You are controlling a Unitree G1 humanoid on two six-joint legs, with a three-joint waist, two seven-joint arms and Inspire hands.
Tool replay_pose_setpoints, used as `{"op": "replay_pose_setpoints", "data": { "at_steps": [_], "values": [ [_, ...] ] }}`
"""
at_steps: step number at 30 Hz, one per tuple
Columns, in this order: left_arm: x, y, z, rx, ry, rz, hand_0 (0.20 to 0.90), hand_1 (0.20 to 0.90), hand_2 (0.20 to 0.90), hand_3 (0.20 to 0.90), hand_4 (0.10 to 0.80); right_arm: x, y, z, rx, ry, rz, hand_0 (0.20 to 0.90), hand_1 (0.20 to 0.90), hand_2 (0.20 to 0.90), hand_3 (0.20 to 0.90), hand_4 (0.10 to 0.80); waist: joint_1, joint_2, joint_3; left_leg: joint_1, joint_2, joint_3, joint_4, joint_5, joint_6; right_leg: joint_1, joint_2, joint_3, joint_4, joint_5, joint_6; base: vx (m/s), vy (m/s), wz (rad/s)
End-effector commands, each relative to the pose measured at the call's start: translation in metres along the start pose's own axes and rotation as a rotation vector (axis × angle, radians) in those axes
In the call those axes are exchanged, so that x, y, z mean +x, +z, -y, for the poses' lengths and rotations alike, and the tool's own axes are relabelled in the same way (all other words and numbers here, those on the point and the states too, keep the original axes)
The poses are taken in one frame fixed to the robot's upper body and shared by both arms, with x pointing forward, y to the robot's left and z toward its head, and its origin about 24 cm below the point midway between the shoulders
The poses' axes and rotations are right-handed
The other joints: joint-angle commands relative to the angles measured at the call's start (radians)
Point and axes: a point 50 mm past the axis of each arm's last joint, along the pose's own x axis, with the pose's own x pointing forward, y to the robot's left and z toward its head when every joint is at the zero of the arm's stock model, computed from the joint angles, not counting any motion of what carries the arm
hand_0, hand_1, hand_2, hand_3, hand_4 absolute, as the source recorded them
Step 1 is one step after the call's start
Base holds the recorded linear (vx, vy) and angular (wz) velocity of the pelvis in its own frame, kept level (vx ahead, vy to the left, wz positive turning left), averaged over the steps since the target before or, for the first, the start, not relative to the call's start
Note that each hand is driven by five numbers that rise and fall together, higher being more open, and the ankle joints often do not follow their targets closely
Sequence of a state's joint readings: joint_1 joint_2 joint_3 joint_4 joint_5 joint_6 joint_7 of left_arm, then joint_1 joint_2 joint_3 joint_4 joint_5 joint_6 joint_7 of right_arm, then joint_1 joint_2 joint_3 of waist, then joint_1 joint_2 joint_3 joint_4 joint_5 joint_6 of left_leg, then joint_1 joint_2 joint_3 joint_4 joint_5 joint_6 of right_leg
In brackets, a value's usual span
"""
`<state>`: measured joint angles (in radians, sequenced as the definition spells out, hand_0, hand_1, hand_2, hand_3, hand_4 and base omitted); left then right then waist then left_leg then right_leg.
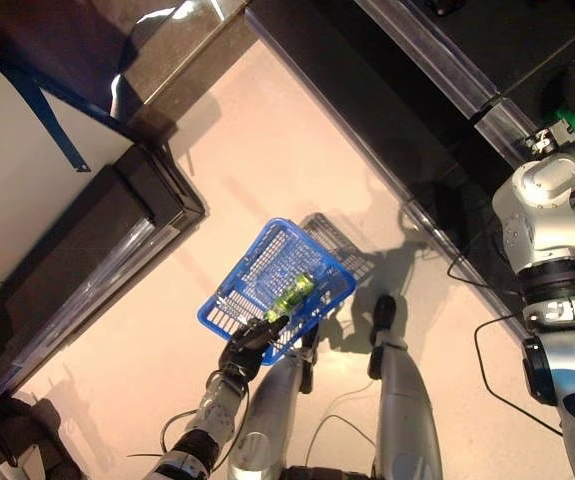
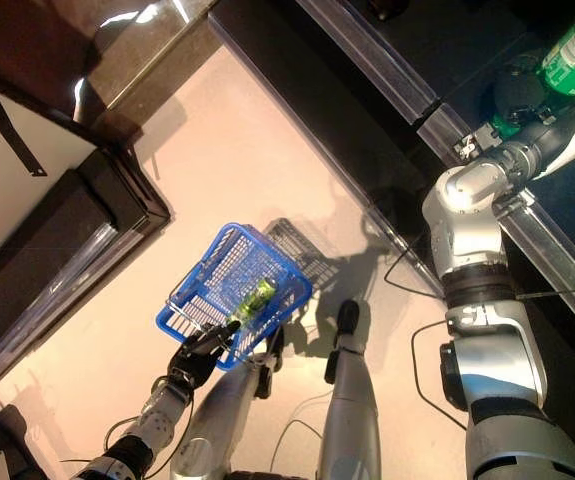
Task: Pick up the drink and place into the basket.
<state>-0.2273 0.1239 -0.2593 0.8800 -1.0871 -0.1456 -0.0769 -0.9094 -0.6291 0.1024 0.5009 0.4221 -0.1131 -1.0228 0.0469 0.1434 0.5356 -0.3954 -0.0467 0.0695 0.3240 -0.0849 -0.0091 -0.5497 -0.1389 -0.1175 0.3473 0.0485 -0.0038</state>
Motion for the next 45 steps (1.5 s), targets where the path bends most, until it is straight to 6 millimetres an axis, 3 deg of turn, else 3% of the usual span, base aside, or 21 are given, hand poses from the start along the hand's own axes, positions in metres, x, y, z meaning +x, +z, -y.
{"op": "replay_pose_setpoints", "data": {
  "at_steps": [1, 8, 15, 21, 26, 29, 34, 39, 45],
  "values": [
    [-0.031, 0.021, -0.043, 0.007, 0.012, 0.156, 0.300, 0.300, 0.300, 0.200, 0.100, -0.007, 0.106, -0.007, 0.244, 0.157, 0.459, 0.300, 0.300, 0.300, 0.200, 0.100, -0.038, -0.013, -0.016, -0.054, -0.031, 0.027, 0.139, 0.060, 0.020, 0.106, 0.067, 0.009, 0.054, -0.130, -0.048, -0.027, 0.040, -0.03],
    [-0.034, 0.051, -0.016, -0.037, -0.148, 0.296, 0.300, 0.300, 0.300, 0.200, 0.100, -0.045, 0.110, -0.004, 0.283, 0.424, 0.533, 0.300, 0.300, 0.300, 0.200, 0.100, -0.061, -0.040, -0.016, -0.023, -0.014, 0.024, 0.217, 0.057, 0.014, 0.168, 0.073, 0.017, 0.095, -0.159, -0.065, 0.006, 0.020, -0.04],
    [-0.057, 0.079, 0.028, 0.090, -0.396, 0.413, 0.300, 0.300, 0.300, 0.200, 0.100, -0.089, 0.096, 0.007, 0.326, 0.750, 0.510, 0.300, 0.300, 0.300, 0.200, 0.100, -0.061, -0.072, -0.079, 0.043, 0.012, 0.027, 0.206, 0.068, 0.018, 0.283, 0.069, 0.011, 0.050, -0.150, -0.069, 0.076, -0.005, -0.08],
    [-0.067, 0.092, 0.043, 0.220, -0.420, 0.469, 0.300, 0.300, 0.300, 0.200, 0.100, -0.118, 0.083, 0.004, 0.406, 0.939, 0.404, 0.300, 0.300, 0.300, 0.200, 0.100, -0.050, -0.091, -0.123, 0.093, 0.011, 0.019, 0.172, 0.082, 0.014, 0.362, 0.072, 0.013, 0.001, -0.139, -0.064, 0.063, -0.005, -0.05],
    [-0.079, 0.094, 0.062, 0.341, -0.520, 0.468, 0.300, 0.300, 0.300, 0.200, 0.100, -0.146, 0.075, -0.001, 0.469, 1.086, 0.285, 0.300, 0.300, 0.300, 0.200, 0.100, -0.022, -0.108, -0.173, 0.149, 0.000, 0.007, 0.125, 0.073, 0.015, 0.436, 0.072, 0.004, -0.054, -0.131, -0.058, 0.088, -0.021, 0.01],
    [-0.081, 0.093, 0.065, 0.348, -0.543, 0.457, 0.300, 0.300, 0.300, 0.200, 0.100, -0.151, 0.073, -0.002, 0.477, 1.111, 0.263, 0.300, 0.300, 0.300, 0.200, 0.100, -0.017, -0.111, -0.181, 0.160, -0.003, 0.004, 0.117, 0.070, 0.017, 0.451, 0.071, 0.002, -0.065, -0.129, -0.057, 0.044, -0.013, 0.13],
    [-0.091, 0.090, 0.074, 0.397, -0.606, 0.429, 0.300, 0.300, 0.300, 0.200, 0.100, -0.177, 0.062, -0.007, 0.533, 1.207, 0.126, 0.300, 0.300, 0.300, 0.200, 0.100, 0.015, -0.115, -0.210, 0.203, -0.017, -0.016, 0.088, 0.053, 0.025, 0.499, 0.070, -0.015, -0.092, -0.127, -0.050, 0.082, -0.001, 0.11],
    [-0.096, 0.093, 0.080, 0.394, -0.661, 0.433, 0.300, 0.300, 0.300, 0.200, 0.100, -0.191, 0.054, -0.013, 0.534, 1.256, 0.042, 0.300, 0.300, 0.300, 0.200, 0.100, 0.031, -0.114, -0.217, 0.218, -0.022, -0.027, 0.083, 0.048, 0.029, 0.512, 0.068, -0.024, -0.090, -0.130, -0.049, 0.063, 0.008, 0.16],
    [-0.110, 0.099, 0.103, 0.373, -0.824, 0.470, 0.300, 0.300, 0.300, 0.200, 0.100, -0.209, 0.035, -0.020, 0.512, 1.252, -0.099, 0.300, 0.300, 0.300, 0.200, 0.100, 0.052, -0.111, -0.216, 0.230, -0.030, -0.044, 0.071, 0.046, 0.036, 0.520, 0.064, -0.034, -0.089, -0.127, -0.046, 0.045, 0.002, 0.09]
  ]
}}
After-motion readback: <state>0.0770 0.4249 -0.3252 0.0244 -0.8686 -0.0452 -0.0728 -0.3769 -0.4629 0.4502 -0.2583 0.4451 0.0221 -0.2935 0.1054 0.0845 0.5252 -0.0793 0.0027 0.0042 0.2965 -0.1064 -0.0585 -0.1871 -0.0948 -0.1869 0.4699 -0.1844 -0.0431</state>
